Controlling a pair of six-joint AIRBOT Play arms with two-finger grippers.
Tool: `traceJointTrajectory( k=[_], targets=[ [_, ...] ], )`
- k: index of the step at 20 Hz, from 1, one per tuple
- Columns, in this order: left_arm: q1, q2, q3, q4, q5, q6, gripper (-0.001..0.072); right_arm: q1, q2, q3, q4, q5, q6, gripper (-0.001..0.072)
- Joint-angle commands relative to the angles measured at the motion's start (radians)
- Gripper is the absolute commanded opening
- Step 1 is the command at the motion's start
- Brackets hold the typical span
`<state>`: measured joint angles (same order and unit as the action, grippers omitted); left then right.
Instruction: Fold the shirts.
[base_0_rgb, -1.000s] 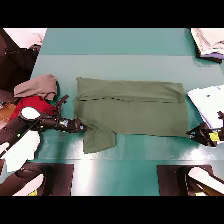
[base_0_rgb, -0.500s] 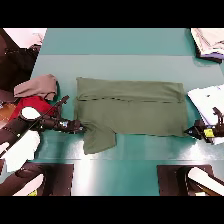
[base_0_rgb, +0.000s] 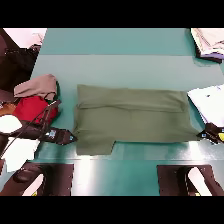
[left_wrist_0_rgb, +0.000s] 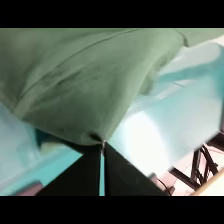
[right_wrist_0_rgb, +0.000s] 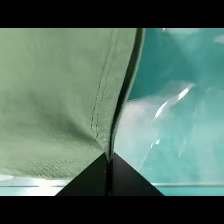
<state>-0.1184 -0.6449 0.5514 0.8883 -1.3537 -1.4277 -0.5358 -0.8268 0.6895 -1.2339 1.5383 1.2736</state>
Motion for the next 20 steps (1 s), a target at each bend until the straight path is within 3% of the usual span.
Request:
traceJointTrajectory(
  k=[1, 8, 14, 20],
  targets=[
    [0.000, 0.074, 0.080, 0.014, -0.060, -0.065, 0.0029, 0.068, 0.066, 0.014, -0.014, -0.004, 0.037, 0.0014],
    [0.000, -0.195, 0.246, 0.026, 0.272, 0.050, 0.0029, 0.230, -0.184, 0.257, 0.091, -0.119, 0.046, 0.0014],
    [0.001, -0.512, 0.430, 0.025, 0.465, 0.059, 0.0030, 0.286, -0.438, 0.492, 0.092, -0.171, 0.073, 0.0014],
    [0.001, -0.655, 0.494, 0.023, 0.618, 0.055, 0.0031, 0.293, -0.670, 0.671, 0.182, -0.186, 0.072, 0.0017]
  ],
)
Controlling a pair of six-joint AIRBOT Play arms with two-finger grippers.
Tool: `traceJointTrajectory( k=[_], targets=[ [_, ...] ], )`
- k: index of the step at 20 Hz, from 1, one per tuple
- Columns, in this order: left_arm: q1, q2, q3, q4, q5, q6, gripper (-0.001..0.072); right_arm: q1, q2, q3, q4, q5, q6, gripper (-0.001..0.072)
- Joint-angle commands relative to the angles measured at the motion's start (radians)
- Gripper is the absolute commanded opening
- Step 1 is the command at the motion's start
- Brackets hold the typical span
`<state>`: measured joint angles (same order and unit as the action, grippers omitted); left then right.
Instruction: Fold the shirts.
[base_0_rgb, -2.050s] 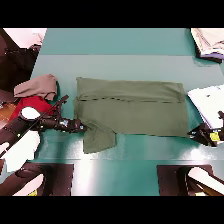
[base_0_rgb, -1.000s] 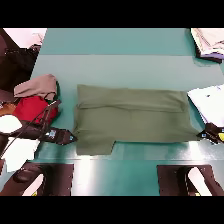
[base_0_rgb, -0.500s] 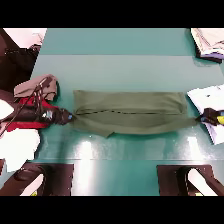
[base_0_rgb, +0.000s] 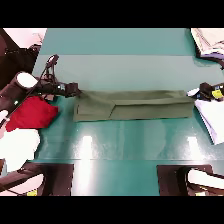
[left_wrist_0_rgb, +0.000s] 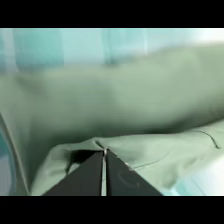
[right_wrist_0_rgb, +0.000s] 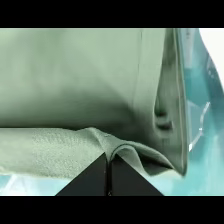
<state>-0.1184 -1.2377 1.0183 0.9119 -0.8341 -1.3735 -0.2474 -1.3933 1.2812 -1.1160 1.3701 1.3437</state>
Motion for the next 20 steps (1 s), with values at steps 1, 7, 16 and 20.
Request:
traceJointTrajectory(
  k=[1, 7, 16, 20],
  targets=[
    [0.001, -0.067, 0.027, -0.003, 0.134, -0.006, 0.0031, 0.004, -0.136, 0.101, 0.098, -0.034, 0.002, 0.0021],
    [0.001, -0.066, 0.090, -0.002, 0.140, -0.054, 0.0487, -0.016, -0.251, 0.237, 0.188, -0.031, -0.058, 0.0629],
    [0.001, -0.066, 0.114, -0.004, -0.088, -0.014, 0.0031, -0.117, -0.252, 0.046, 0.105, 0.052, -0.185, 0.0630],
    [0.001, -0.066, 0.114, -0.006, -0.095, -0.014, 0.0031, -0.116, -0.281, 0.009, 0.133, -0.024, -0.212, 0.0630]
  ],
)
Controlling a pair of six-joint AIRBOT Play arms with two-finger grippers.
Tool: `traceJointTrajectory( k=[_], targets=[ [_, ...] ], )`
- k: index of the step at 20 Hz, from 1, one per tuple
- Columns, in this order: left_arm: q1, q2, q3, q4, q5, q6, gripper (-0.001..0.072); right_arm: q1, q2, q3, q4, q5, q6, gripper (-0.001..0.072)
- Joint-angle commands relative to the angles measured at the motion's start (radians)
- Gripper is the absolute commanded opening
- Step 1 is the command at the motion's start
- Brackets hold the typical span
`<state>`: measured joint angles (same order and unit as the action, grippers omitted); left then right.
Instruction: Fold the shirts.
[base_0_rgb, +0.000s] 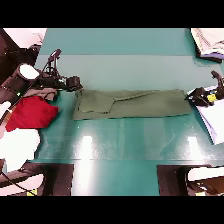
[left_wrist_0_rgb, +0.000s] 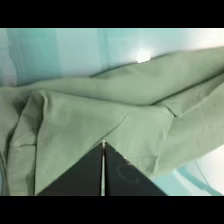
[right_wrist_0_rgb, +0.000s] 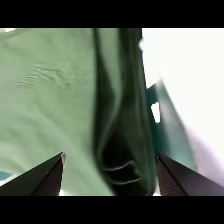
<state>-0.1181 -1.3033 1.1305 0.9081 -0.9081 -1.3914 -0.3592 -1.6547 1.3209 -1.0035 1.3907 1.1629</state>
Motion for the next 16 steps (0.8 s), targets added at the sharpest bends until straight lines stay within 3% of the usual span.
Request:
traceJointTrajectory(
  k=[1, 3, 4, 5, 6, 8, 9, 12, 16],
  targets=[
    [0.000, -0.001, 0.002, -0.003, -0.021, 0.004, 0.0031, -0.004, -0.035, -0.031, 0.041, -0.038, -0.035, 0.0627],
    [0.000, -0.001, 0.002, -0.003, -0.021, 0.004, 0.0031, 0.005, -0.066, -0.031, 0.090, -0.021, -0.066, 0.0608],
    [0.000, -0.002, 0.002, -0.003, -0.021, 0.003, 0.0031, 0.016, -0.078, -0.031, 0.094, -0.018, -0.066, 0.0546],
    [0.000, -0.002, 0.002, -0.004, -0.021, 0.003, 0.0031, 0.028, -0.085, -0.031, 0.095, -0.018, -0.066, 0.0545],
    [0.000, -0.002, 0.002, -0.009, -0.027, 0.002, 0.0030, 0.043, -0.087, -0.031, 0.094, -0.024, -0.069, 0.0465],
    [0.000, -0.002, 0.002, -0.024, -0.058, 0.000, 0.0030, 0.064, -0.087, -0.029, 0.095, -0.036, -0.095, 0.0125],
    [-0.008, -0.002, 0.002, -0.025, -0.068, 0.000, 0.0030, 0.065, -0.084, -0.029, 0.095, -0.029, -0.110, 0.0017],
    [-0.064, -0.008, 0.004, -0.026, -0.045, -0.050, 0.0029, 0.065, -0.039, -0.029, 0.096, -0.010, -0.117, 0.0014],
    [-0.202, -0.141, 0.134, -0.027, -0.013, -0.049, 0.0029, 0.086, 0.114, -0.029, 0.164, 0.036, -0.088, 0.0011]
  ],
)
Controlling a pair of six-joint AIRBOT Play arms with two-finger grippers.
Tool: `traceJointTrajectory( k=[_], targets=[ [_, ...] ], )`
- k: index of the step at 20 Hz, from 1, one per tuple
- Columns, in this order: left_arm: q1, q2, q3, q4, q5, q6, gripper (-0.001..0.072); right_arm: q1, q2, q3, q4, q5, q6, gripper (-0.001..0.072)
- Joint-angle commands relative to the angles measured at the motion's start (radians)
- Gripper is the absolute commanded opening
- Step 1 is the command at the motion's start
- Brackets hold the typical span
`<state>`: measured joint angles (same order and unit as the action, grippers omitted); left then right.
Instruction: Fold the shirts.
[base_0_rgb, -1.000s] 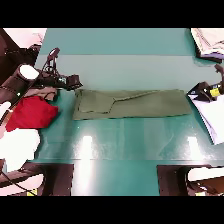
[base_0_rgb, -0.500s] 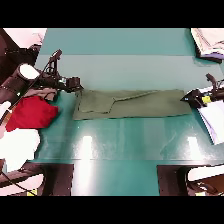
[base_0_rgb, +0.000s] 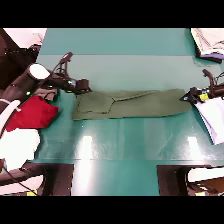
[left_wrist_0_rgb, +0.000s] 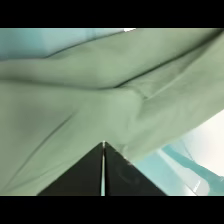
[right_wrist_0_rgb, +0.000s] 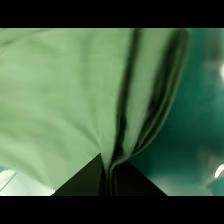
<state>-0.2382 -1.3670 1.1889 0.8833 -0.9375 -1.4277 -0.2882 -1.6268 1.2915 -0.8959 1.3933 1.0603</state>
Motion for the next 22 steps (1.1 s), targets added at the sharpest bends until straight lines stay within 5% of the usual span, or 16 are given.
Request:
traceJointTrajectory(
  k=[1, 10, 22],
  targets=[
    [-0.121, -0.134, 0.134, -0.003, 0.014, -0.013, 0.0029, 0.024, 0.123, 0.004, 0.106, 0.049, 0.024, 0.0011],
    [-0.361, -0.596, 0.531, -0.079, 0.013, -0.014, 0.0029, 0.348, 0.174, 0.393, 0.189, 0.183, 0.163, 0.0011],
    [-0.353, -0.643, 0.568, -0.083, -0.040, -0.013, 0.0029, 0.602, 0.067, 0.678, 0.188, 0.205, 0.196, 0.0011]
  ],
)
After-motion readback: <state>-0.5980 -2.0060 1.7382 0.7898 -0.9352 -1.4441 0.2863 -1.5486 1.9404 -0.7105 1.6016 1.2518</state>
